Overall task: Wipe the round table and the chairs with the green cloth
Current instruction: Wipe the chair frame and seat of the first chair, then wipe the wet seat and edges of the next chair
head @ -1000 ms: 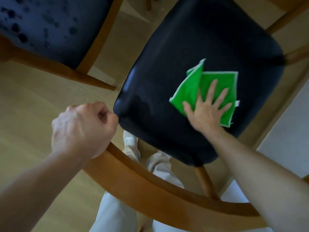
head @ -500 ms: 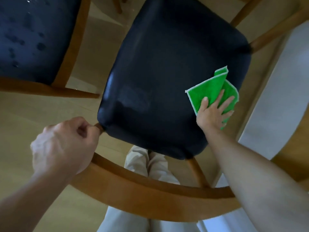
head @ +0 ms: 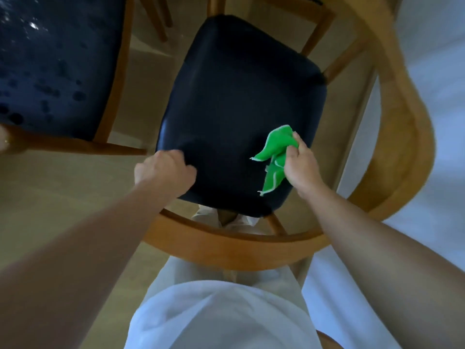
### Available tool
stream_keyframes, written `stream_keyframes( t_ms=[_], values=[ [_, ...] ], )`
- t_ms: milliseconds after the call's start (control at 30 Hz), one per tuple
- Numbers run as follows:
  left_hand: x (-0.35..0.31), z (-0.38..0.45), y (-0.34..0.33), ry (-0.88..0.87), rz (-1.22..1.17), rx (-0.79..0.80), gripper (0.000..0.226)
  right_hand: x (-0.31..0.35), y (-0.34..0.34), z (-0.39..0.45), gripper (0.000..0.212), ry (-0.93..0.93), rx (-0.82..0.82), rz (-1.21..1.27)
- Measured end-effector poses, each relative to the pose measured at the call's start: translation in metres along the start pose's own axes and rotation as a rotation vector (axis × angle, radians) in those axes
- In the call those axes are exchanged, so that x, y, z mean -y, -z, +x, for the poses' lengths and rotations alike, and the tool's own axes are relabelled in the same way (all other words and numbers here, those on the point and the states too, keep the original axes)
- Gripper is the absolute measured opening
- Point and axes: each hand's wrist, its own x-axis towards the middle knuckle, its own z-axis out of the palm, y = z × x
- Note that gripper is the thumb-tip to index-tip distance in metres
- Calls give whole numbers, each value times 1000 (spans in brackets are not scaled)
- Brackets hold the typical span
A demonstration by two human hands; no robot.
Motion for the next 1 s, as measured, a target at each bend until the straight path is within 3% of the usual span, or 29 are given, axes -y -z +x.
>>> stream_keyframes(
  t_ms=[100,233,367,500,600,800,900,1000],
  values=[
    [-55,1,38,-189,-14,-90,39,32,27,-8,49,80,34,120],
    [-100,-1,76,-260,-30,-132,41,62,67,-13,43,141,-32,402],
    [-136,-4,106,-238,-40,-96,38,82,126,-11,34,134,-11,682],
    [-172,-8,126,-192,-111,-100,35,88,196,19,30,144,132,944],
    [-194,-19,132,-104,-277,-108,34,87,241,50,35,33,281,1099],
    [-235,-50,124,41,-401,-40,30,82,299,93,45,20,430,1033],
    [-256,-52,132,31,-438,-43,32,89,328,115,49,91,402,974],
    [-270,-39,149,0,-393,-105,38,91,343,143,46,176,300,741]
  ],
)
